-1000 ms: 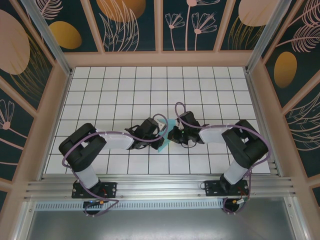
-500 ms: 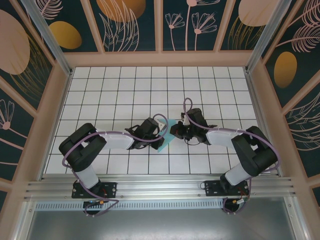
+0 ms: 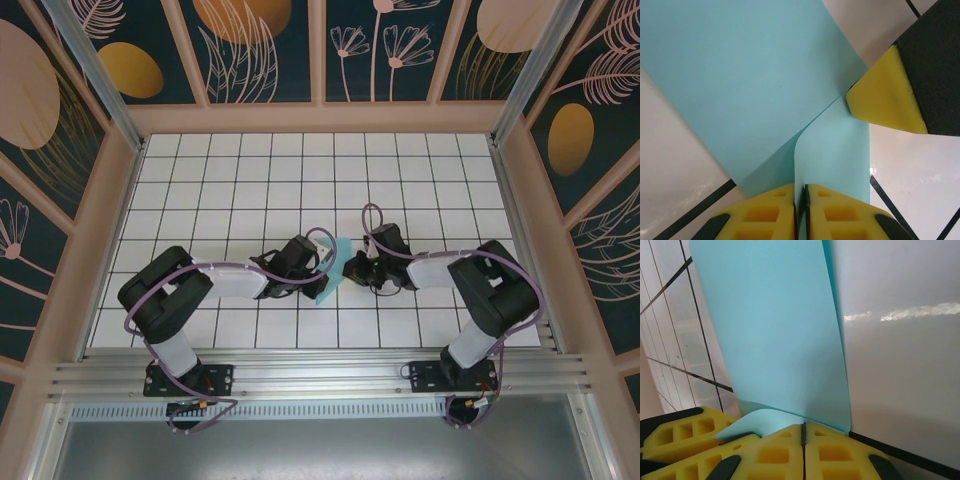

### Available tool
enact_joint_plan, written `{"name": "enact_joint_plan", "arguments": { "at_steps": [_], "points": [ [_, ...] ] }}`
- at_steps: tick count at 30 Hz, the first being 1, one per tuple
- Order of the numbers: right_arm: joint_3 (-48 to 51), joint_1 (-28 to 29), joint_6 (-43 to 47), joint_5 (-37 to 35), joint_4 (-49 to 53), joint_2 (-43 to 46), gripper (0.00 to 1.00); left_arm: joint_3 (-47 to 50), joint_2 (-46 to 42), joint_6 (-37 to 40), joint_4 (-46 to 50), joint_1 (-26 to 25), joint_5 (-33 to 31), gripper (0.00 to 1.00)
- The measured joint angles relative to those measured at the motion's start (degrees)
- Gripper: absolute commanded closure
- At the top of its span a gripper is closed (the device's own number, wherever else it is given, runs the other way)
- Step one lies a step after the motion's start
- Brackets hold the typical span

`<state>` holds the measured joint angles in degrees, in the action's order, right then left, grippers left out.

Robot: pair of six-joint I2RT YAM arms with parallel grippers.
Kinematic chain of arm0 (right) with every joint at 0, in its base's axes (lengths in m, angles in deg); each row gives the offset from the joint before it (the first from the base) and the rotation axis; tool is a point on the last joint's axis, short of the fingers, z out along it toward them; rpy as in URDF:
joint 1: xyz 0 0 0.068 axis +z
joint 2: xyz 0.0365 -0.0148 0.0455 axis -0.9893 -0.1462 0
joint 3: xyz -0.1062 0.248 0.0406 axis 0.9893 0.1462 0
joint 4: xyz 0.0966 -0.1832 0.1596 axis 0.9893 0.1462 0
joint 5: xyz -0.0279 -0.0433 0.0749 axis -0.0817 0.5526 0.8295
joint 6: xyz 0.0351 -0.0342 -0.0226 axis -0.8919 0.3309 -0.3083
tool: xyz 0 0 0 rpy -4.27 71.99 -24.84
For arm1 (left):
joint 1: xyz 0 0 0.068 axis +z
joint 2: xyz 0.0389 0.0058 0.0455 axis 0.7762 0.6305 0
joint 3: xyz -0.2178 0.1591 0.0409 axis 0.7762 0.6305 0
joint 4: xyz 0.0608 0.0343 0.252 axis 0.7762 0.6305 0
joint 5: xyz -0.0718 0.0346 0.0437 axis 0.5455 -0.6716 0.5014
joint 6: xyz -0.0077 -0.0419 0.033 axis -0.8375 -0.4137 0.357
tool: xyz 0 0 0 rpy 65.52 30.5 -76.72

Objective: Fold a paper plane with a square sheet of paper (pick it up from the middle)
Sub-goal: Third fold the triangle at the center of the table.

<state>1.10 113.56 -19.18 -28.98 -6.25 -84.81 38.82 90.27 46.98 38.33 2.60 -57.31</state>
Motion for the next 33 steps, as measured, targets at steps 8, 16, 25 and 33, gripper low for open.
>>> {"name": "enact_joint_plan", "arguments": {
  "at_steps": [8, 16, 25, 33],
  "points": [
    [-0.28, -2.05, 0.04, 0.46, 0.09, 1.81, 0.91, 0.00, 0.00, 0.15, 0.02, 0.00, 0.00, 0.84],
    [-0.94, -2.58, 0.02, 0.90, -0.76, -1.81, 0.92, -0.24, 0.02, 0.15, 0.48, 0.00, -0.04, 0.84],
    [-0.26, -2.51, -0.07, 0.28, 0.55, 1.97, 0.92, -0.48, 0.02, 0.15, 0.94, 0.00, -0.50, 0.84],
    [6.38, 1.86, -5.70, 0.63, -6.27, 7.63, 0.95, -0.59, 0.04, 0.15, 1.14, 0.00, -0.66, 0.84]
  ]
}}
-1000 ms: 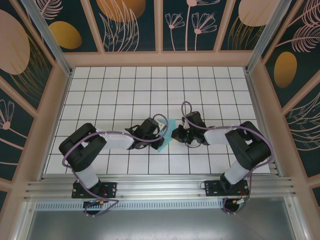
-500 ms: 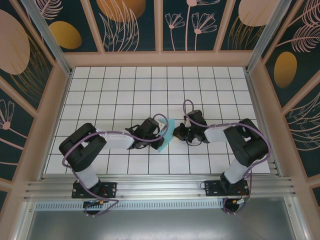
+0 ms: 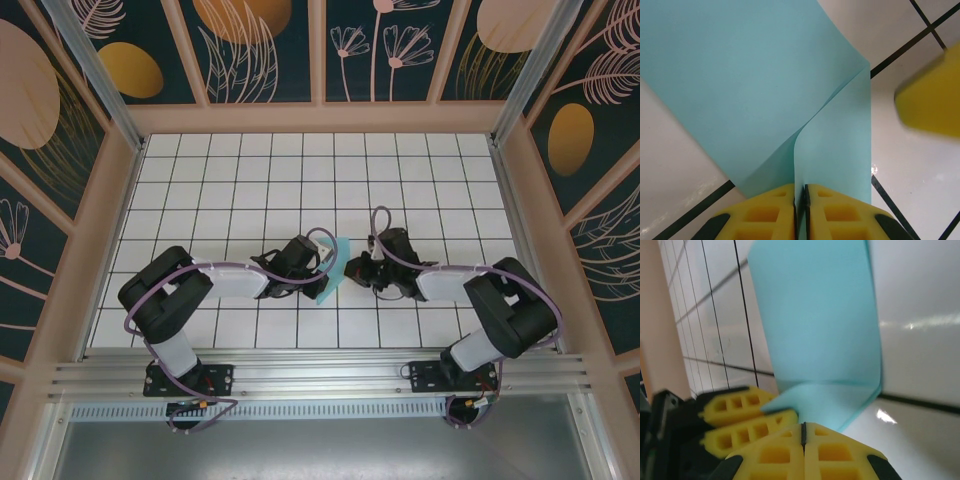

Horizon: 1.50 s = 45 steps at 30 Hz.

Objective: Fold a paper plane with a square sheet of paper (pick it up from the middle)
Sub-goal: Third fold the triangle at the center of the table.

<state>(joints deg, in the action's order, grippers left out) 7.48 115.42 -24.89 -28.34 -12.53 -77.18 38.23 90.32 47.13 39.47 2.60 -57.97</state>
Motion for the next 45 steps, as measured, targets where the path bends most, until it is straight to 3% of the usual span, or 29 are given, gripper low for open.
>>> {"name": "enact_joint_plan", "arguments": {
  "at_steps": [6, 20, 31, 45],
  "points": [
    [1.77, 3.34, -3.63, -0.02, -4.42, -1.40, 0.96, -0.22, 0.09, 0.00, 0.33, 0.00, -0.02, 0.84],
    [1.73, 4.33, -4.74, -0.09, -7.15, -6.38, 0.96, -0.44, 0.22, 0.04, 0.66, 0.00, -0.02, 0.84],
    [1.25, 6.05, -4.79, -1.90, -5.75, -4.66, 0.95, -0.46, 0.31, 0.24, 0.66, -0.02, -0.17, 0.84],
    [4.98, 9.09, -9.64, -4.07, -13.42, -3.80, 0.95, -0.50, 0.39, 0.90, 0.66, -0.02, -0.17, 0.86]
  ]
}}
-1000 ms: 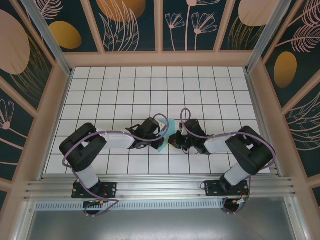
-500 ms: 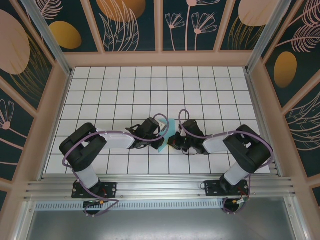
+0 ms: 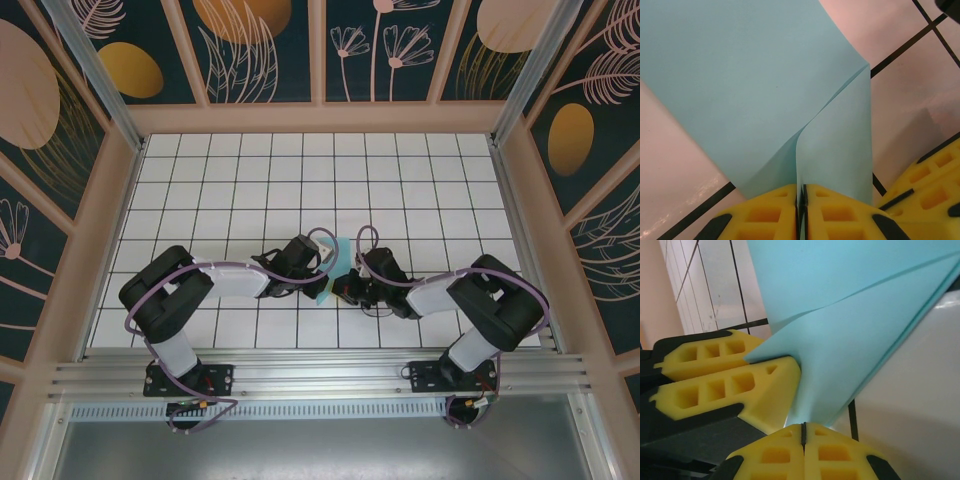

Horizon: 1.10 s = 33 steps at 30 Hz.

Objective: Fold a paper plane with a square sheet of paper (pick it up from the middle)
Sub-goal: Third fold the triangle at the center of the table.

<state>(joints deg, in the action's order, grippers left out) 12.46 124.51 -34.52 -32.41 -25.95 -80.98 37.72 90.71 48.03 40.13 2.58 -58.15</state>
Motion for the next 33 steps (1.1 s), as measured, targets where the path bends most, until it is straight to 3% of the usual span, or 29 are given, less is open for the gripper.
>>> {"name": "enact_joint_plan", "arguments": {
  "at_steps": [17, 33],
  "points": [
    [0.09, 0.74, -1.07, -0.09, -4.28, -4.09, 0.95, -0.55, 0.46, 0.22, 0.09, 0.02, -0.02, 0.86],
    [0.17, 3.43, -1.57, -1.86, -3.80, -2.25, 0.95, -0.79, 0.61, 0.70, 0.20, 0.02, -0.07, 0.88]
  ]
}}
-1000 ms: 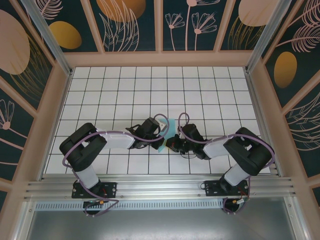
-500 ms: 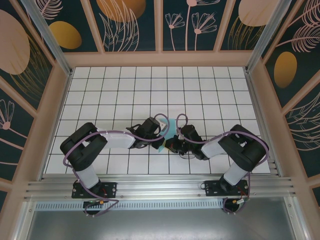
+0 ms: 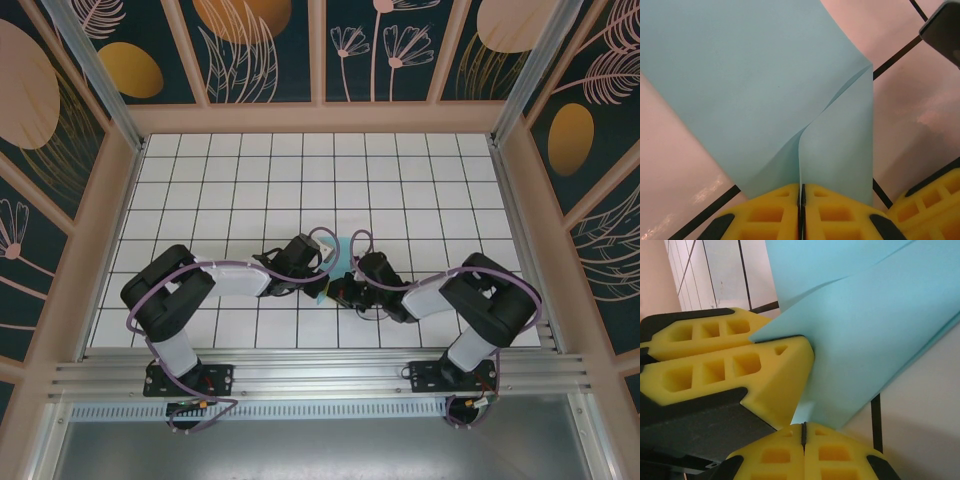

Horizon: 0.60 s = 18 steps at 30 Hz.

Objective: Fold a paper plane with a square sheet of paper (pick it up from the middle)
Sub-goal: Third fold the triangle at the center of the table.

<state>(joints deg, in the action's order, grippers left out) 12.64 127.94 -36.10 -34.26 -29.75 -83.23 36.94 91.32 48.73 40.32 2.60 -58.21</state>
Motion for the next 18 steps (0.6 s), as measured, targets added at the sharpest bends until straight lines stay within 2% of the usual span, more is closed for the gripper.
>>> {"name": "enact_joint_plan", "arguments": {
  "at_steps": [9, 18],
  "points": [
    [-0.02, 0.63, -1.07, -0.17, -2.32, -2.47, 0.95, -0.02, 0.02, 0.15, 0.00, 0.00, -0.02, 0.88],
    [0.02, 1.22, -1.05, -1.29, -0.83, -0.59, 0.95, -0.02, 0.00, 0.15, -0.02, 0.00, -0.02, 0.92]
  ]
}}
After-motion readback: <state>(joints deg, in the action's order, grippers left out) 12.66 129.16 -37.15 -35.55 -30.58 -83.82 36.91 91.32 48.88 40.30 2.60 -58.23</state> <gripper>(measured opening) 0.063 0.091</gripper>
